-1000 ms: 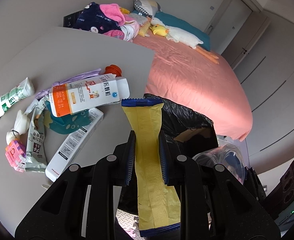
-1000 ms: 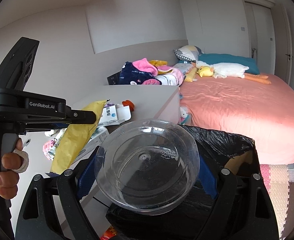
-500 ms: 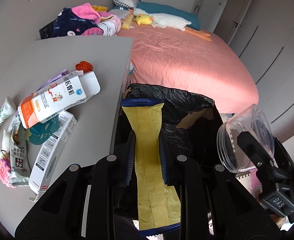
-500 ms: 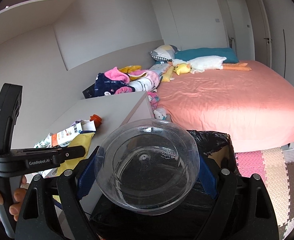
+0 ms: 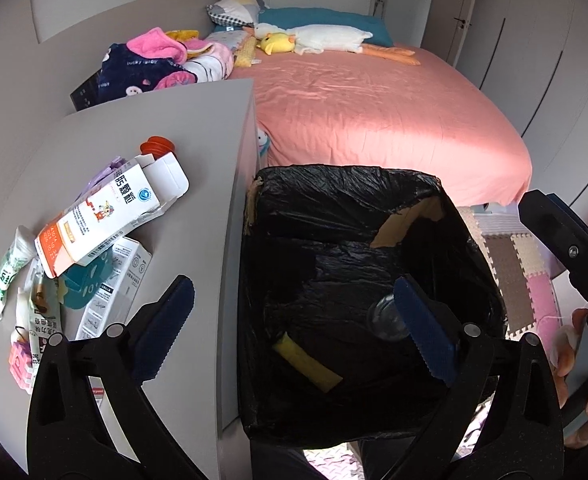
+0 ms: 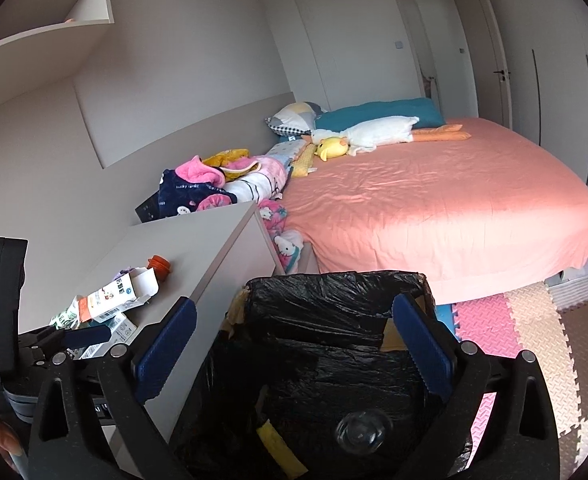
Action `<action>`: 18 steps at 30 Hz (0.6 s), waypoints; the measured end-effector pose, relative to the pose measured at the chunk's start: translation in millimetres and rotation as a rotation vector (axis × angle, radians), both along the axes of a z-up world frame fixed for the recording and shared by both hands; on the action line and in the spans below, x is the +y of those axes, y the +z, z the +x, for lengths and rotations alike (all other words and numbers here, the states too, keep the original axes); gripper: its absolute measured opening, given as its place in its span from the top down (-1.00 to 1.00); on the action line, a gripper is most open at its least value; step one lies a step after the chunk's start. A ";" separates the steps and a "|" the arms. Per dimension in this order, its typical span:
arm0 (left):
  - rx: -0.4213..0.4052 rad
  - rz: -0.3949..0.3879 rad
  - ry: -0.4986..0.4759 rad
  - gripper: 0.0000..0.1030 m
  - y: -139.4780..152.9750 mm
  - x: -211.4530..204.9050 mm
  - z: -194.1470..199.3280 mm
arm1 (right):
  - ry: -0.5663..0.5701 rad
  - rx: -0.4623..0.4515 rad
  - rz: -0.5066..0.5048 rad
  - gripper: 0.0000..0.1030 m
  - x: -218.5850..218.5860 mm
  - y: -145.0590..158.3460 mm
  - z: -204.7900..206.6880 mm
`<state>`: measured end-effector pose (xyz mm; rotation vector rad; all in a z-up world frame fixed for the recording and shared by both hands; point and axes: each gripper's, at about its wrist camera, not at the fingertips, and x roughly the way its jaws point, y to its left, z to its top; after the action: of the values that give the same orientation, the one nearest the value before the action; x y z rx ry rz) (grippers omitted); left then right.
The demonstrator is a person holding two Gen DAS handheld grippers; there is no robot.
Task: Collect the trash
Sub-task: 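Open both grippers to drop the envelope and bowl into the bin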
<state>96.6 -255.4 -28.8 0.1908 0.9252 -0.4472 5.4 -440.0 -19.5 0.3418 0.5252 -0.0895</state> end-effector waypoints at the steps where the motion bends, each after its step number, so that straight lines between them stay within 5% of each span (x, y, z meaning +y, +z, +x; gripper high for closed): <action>1: -0.001 0.001 0.005 -0.88 0.0 1.8 -0.9 | 0.005 0.003 0.003 -0.90 0.6 -0.8 1.2; 18: -0.030 -0.004 0.086 -0.88 5.4 51.6 -4.5 | 0.106 0.030 -0.016 -0.91 45.6 -4.7 12.3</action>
<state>92.1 -203.8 -23.4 0.1530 0.8993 -0.3653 17.7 -394.5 -24.1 0.2967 0.5707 0.0032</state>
